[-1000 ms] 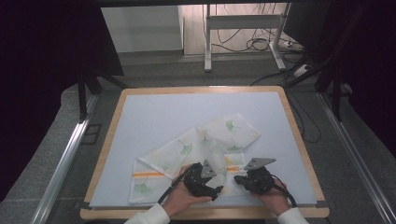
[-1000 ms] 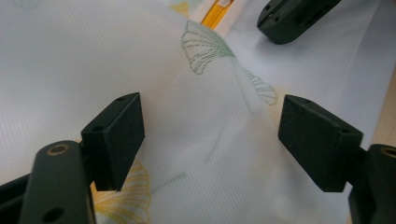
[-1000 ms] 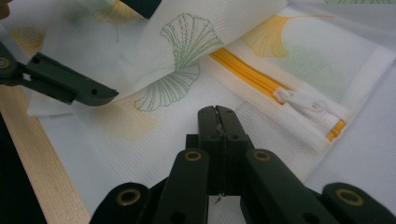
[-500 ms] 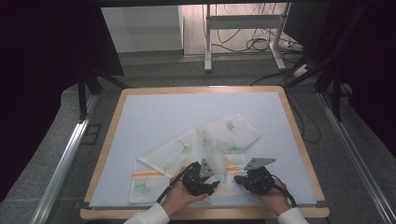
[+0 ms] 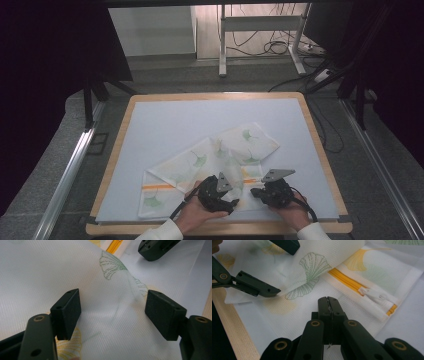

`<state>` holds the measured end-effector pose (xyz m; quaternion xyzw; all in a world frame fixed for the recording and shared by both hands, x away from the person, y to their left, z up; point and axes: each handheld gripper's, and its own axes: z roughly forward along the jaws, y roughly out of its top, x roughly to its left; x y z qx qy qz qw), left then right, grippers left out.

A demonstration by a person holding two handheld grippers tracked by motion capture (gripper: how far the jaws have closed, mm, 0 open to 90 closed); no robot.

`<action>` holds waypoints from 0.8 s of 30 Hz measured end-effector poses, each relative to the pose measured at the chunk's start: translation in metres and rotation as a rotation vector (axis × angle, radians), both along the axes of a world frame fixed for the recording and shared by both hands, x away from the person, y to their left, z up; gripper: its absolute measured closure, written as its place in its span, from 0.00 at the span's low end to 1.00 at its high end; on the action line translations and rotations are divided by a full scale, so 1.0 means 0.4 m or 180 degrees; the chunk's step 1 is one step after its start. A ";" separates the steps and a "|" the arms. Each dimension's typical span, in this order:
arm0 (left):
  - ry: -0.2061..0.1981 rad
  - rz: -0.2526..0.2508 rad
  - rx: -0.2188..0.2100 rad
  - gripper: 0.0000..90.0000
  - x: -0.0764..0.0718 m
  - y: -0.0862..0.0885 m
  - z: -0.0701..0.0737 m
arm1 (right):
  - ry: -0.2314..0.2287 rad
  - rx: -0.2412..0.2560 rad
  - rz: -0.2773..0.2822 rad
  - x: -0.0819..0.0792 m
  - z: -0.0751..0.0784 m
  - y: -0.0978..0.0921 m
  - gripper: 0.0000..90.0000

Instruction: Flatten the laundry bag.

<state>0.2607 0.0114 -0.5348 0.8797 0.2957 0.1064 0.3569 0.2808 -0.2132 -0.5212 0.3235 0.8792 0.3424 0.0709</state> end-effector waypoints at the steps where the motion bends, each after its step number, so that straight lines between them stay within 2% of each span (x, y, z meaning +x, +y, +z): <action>1: 0.0017 -0.0007 -0.0017 0.28 -0.002 -0.003 -0.001 | 0.0003 0.0002 0.0001 0.000 0.000 0.000 0.99; 4: 0.0020 -0.0060 0.0024 0.22 -0.008 -0.015 -0.002 | 0.0000 0.0010 0.0005 0.001 0.000 -0.001 0.99; 9: 0.0016 -0.0044 0.0010 0.28 -0.006 -0.012 0.000 | -0.0001 0.0002 0.0009 0.000 0.000 0.000 0.99; 11: 0.0000 -0.0021 -0.0002 0.41 -0.006 -0.009 0.002 | -0.0005 -0.0004 0.0009 0.000 0.000 0.000 0.99; 12: -0.0010 -0.0029 0.0004 0.41 -0.004 -0.005 0.003 | -0.0005 -0.0004 0.0009 0.000 0.000 0.000 0.99; 13: -0.0016 -0.0010 -0.0017 0.53 -0.001 -0.001 0.003 | -0.0007 -0.0005 0.0009 0.000 0.000 0.000 0.99; 14: -0.0027 -0.0009 -0.0016 0.53 0.000 0.003 0.003 | -0.0007 -0.0005 0.0009 0.000 0.000 0.000 0.99; 17: -0.0057 0.0006 -0.0020 0.64 0.005 0.011 0.003 | -0.0012 -0.0006 0.0007 0.000 0.000 0.000 0.99; 18: -0.0091 0.0016 -0.0004 0.71 0.006 0.014 0.003 | -0.0010 -0.0007 0.0004 0.000 0.000 0.000 0.99; 20: -0.0100 0.0018 -0.0009 0.74 0.006 0.014 0.002 | -0.0010 -0.0007 0.0004 0.000 0.000 0.000 0.99; 22: -0.0119 0.0011 0.0001 0.86 0.005 0.015 0.003 | -0.0014 -0.0009 0.0005 0.000 0.000 0.000 0.99; 24: -0.0178 0.0007 0.0035 0.90 0.002 0.014 0.002 | -0.0014 -0.0009 0.0007 0.000 0.000 0.000 0.99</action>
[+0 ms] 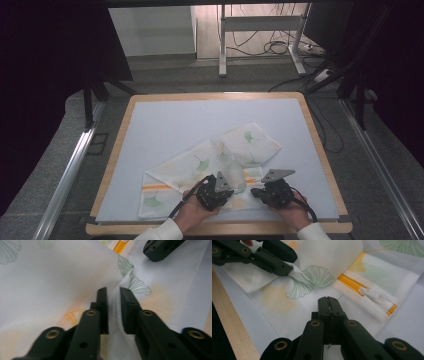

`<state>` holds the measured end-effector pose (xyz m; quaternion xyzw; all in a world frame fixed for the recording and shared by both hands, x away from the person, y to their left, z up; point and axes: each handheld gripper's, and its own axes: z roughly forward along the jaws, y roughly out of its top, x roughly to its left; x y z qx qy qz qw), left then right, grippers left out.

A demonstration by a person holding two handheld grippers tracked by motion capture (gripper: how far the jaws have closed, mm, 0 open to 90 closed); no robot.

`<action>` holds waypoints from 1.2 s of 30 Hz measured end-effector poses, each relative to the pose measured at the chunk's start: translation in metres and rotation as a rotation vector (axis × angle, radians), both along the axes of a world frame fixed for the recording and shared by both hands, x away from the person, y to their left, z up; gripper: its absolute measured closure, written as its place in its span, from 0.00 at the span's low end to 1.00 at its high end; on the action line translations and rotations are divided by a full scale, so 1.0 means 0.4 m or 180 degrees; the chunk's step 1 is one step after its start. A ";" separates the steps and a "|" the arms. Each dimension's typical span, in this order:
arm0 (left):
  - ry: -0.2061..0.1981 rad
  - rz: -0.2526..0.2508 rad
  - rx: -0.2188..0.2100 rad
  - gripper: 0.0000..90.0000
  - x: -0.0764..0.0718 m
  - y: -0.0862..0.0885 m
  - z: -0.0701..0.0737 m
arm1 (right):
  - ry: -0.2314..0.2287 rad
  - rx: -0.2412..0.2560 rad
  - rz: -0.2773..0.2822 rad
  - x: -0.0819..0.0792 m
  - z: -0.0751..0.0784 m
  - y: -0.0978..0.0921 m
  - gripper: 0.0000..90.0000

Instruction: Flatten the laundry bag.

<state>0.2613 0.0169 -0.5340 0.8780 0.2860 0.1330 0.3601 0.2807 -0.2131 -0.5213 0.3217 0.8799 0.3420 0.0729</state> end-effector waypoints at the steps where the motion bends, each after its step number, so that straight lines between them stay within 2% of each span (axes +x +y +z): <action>1: -0.0030 0.0016 -0.0003 0.93 -0.002 0.000 -0.001 | -0.0004 0.0000 0.0003 0.000 0.000 0.000 0.99; 5: -0.0036 0.0017 -0.0020 0.97 0.000 0.004 -0.002 | -0.0003 -0.0002 0.0002 0.000 0.000 0.000 0.99; 6: -0.0007 0.0024 -0.0072 0.98 0.001 0.007 -0.003 | -0.0009 -0.0001 -0.0005 -0.001 0.000 0.000 0.99; 10: -0.0006 0.0008 -0.0079 0.98 0.002 0.012 -0.003 | -0.0004 -0.0003 0.0001 0.000 0.000 0.000 0.99; 15: -0.0006 0.0012 -0.0153 0.98 0.005 0.021 0.006 | -0.0007 0.0001 0.0010 0.000 0.000 -0.001 0.99; 23: -0.0137 0.0070 -0.0342 0.98 0.011 0.056 0.046 | -0.0010 0.0002 0.0011 0.000 0.000 -0.001 0.99; 30: -0.0180 0.0179 -0.0492 0.98 0.026 0.097 0.074 | -0.0004 0.0006 0.0015 0.001 0.000 -0.002 0.99; 36: -0.0205 0.0231 -0.0538 0.98 0.033 0.116 0.083 | -0.0005 0.0008 0.0008 0.000 0.000 -0.004 0.99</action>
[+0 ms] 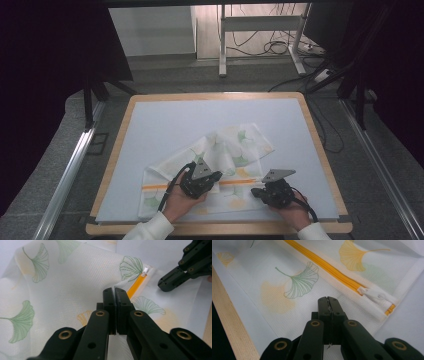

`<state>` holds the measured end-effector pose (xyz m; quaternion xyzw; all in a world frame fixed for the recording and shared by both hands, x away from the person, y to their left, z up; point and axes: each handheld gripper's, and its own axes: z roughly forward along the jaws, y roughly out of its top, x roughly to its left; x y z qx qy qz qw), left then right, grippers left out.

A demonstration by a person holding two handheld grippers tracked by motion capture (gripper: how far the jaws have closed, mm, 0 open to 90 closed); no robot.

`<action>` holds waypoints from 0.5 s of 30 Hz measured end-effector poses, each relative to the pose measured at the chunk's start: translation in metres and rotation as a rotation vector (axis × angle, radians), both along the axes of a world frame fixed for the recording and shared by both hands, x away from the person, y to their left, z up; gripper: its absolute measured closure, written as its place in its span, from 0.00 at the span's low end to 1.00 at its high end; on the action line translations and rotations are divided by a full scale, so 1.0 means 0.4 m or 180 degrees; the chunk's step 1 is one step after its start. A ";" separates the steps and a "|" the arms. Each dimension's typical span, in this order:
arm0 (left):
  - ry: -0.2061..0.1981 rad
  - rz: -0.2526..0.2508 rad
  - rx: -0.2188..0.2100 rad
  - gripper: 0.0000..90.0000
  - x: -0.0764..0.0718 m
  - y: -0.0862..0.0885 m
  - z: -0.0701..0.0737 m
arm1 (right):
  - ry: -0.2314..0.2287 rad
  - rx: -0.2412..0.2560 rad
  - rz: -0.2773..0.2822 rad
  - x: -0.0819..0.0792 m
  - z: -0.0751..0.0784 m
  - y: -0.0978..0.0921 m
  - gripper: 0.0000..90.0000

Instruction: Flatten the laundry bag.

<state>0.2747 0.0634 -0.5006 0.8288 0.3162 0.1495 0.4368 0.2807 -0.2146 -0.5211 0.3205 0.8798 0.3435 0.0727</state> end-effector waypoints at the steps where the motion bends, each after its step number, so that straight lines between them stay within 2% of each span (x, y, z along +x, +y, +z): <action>1: 0.0000 0.0024 -0.0011 0.98 0.003 0.005 0.001 | 0.0000 0.0000 0.0000 0.000 0.000 0.000 0.99; 6: 0.0022 0.0123 -0.0065 0.99 0.018 0.029 0.000 | -0.0010 -0.0008 0.0010 0.000 0.000 -0.001 0.99; 15: 0.0050 0.0146 -0.0055 0.99 0.031 0.041 -0.001 | -0.0012 -0.0008 0.0014 0.000 0.000 -0.001 0.99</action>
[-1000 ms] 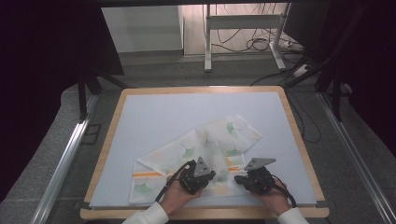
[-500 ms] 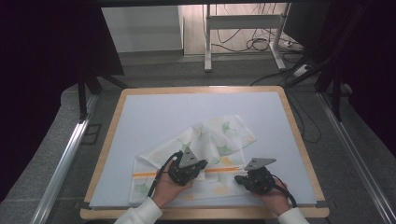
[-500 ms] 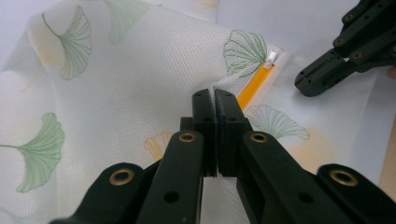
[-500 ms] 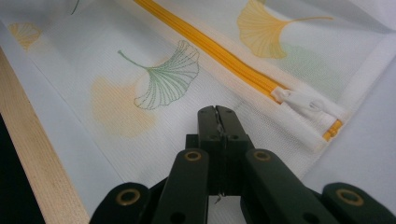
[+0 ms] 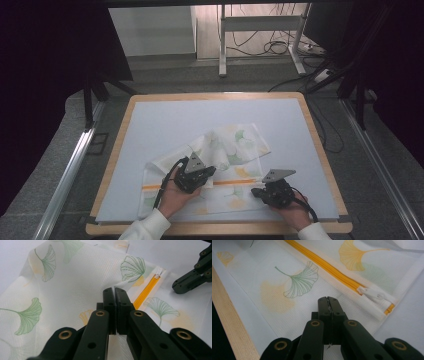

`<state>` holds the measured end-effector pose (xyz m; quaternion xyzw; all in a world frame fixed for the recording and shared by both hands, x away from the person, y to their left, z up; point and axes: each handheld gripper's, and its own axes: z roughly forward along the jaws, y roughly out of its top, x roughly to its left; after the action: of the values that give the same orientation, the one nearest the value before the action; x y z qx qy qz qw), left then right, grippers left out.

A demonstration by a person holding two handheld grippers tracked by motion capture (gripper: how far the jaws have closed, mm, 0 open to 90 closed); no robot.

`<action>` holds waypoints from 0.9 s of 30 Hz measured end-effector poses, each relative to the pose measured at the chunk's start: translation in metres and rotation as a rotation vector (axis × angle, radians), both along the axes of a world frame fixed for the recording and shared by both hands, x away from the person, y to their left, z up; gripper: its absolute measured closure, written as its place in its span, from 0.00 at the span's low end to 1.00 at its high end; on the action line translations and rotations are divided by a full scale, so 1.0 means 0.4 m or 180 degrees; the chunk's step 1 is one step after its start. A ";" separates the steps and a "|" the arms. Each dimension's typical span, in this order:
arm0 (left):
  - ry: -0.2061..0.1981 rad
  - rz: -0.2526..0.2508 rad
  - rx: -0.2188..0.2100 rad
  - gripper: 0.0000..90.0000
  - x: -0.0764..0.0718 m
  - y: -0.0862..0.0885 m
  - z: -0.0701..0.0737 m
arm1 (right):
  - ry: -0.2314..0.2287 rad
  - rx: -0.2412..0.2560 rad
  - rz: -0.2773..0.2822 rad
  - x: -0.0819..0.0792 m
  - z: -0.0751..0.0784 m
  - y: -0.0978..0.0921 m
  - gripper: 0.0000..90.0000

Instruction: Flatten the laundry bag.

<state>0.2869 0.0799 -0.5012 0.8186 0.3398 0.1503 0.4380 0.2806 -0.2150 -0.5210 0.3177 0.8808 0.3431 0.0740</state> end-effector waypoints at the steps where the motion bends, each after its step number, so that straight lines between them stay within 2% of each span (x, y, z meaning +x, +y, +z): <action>1: 0.0008 0.0000 0.0003 0.99 0.001 0.002 0.000 | 0.0000 -0.0002 0.0000 0.000 0.000 0.000 0.99; 10: 0.0025 0.0011 0.0014 0.99 0.015 0.006 -0.005 | 0.0005 0.0005 0.0000 0.001 0.000 0.000 0.99; 16: -0.0017 0.0023 0.0039 0.99 0.032 0.013 0.007 | 0.0002 0.0010 0.0003 0.001 -0.001 -0.001 0.99; 24: 0.0034 0.0106 -0.0009 0.99 0.075 0.037 0.008 | 0.0003 0.0009 0.0005 0.001 -0.001 -0.001 0.99; 27: 0.0002 0.0149 -0.0042 0.99 0.096 0.047 0.016 | 0.0006 0.0007 0.0012 0.002 -0.001 -0.001 0.99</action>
<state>0.3251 0.0986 -0.4946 0.8076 0.3599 0.1580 0.4396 0.2814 -0.2155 -0.5213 0.3165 0.8811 0.3439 0.0723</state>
